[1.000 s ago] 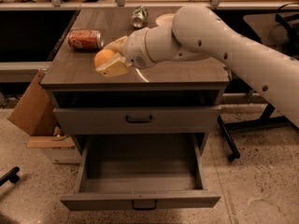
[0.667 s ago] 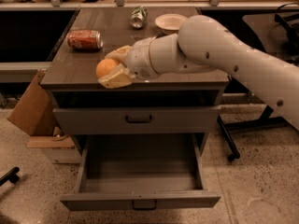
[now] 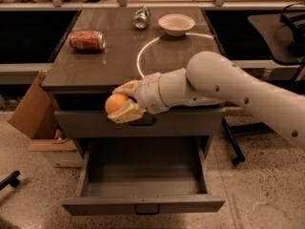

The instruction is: Place orange into middle drawer

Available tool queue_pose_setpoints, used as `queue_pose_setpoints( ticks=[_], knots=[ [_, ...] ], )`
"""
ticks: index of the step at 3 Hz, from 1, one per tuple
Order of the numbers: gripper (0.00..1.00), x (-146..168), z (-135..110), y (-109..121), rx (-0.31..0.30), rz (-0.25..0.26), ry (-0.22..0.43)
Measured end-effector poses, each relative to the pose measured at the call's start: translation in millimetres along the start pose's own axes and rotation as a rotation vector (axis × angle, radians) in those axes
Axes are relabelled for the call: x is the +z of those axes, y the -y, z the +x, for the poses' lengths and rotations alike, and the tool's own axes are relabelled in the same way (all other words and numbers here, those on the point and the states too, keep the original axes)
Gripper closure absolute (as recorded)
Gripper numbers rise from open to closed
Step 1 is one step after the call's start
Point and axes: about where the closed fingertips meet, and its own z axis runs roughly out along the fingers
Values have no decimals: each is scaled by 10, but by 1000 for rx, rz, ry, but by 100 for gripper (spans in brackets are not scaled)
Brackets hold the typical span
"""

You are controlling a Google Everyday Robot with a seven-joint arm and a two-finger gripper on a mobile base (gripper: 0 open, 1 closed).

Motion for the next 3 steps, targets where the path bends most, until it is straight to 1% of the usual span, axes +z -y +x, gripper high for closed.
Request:
queue_pose_setpoints(
  ticks=[1, 2, 3],
  knots=[
    [100, 41, 21, -17, -3, -12, -4],
    [100, 130, 325, -188, 22, -58, 7],
    [100, 174, 683, -417, 65, -87, 6]
  ],
)
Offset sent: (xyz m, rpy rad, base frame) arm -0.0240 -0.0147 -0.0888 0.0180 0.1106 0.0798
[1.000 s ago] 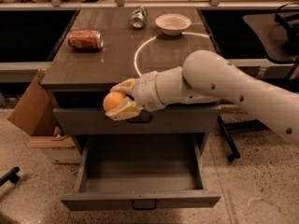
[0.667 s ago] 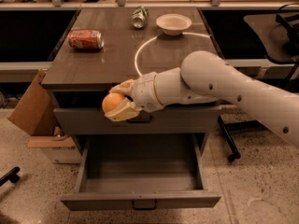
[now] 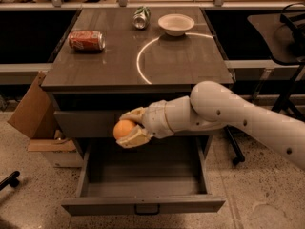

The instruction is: Place orange into middle drawer

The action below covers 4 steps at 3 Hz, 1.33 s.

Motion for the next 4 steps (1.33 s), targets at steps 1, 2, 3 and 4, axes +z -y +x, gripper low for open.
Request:
queue_pose_setpoints(
  ticks=[1, 2, 3, 4],
  knots=[
    [100, -27, 432, -224, 64, 25, -31],
    [100, -34, 712, -354, 109, 40, -57],
    [100, 58, 1106, -433, 172, 43, -92],
    [100, 164, 1510, -437, 237, 46, -130]
  ],
)
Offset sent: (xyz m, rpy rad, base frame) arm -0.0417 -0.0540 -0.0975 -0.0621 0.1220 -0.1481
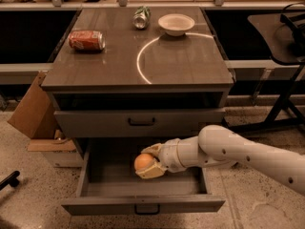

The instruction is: Place orange into middle drawer

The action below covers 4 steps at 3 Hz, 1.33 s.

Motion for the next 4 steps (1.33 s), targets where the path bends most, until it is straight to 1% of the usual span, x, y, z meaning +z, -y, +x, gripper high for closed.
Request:
queue_pose_setpoints(
  ticks=[1, 2, 3, 4],
  knots=[
    [100, 0, 1, 1, 0, 0, 0],
    [100, 50, 213, 116, 39, 25, -26],
    [100, 81, 544, 314, 85, 89, -21],
    [100, 104, 803, 525, 102, 151, 8]
  ],
)
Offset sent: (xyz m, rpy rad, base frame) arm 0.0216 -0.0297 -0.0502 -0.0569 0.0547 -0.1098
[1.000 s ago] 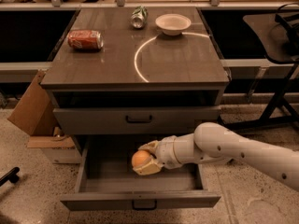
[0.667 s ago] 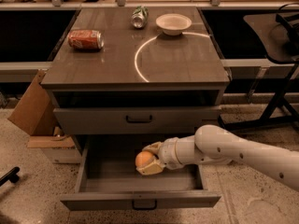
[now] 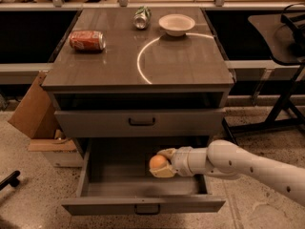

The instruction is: Place orange into middle drawer

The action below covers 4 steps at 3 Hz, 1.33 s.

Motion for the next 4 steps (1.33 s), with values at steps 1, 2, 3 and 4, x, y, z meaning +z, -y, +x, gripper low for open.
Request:
queue_pose_setpoints(
  ticks=[1, 2, 3, 4],
  knots=[
    [100, 99, 209, 176, 21, 32, 2],
    [100, 211, 400, 335, 48, 55, -1],
    [100, 362, 599, 487, 79, 68, -26],
    [81, 521, 773, 633, 126, 94, -39]
  ],
)
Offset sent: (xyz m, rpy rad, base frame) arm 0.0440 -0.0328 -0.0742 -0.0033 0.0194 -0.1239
